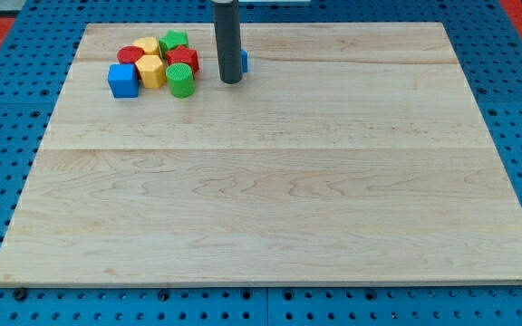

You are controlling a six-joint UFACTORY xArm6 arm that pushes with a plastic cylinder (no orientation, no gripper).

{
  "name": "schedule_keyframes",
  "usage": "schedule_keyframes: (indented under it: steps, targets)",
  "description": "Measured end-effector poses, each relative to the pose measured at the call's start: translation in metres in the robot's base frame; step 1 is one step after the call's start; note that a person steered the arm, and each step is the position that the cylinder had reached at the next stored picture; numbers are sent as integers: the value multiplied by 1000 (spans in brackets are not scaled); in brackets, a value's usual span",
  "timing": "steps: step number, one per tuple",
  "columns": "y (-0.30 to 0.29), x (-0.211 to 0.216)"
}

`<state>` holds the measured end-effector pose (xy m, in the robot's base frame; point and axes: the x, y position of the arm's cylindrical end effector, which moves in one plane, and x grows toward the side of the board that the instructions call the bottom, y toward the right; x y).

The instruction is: Separate the yellow heart from the group of blocks

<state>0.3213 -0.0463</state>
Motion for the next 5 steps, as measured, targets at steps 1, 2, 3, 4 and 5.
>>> schedule_keyframes:
  steps: [1, 2, 3, 4, 5]
  targets:
    - [-3, 44]
    - [-45, 78]
    - [-132, 75]
    - [-206, 42]
    - [-256, 19]
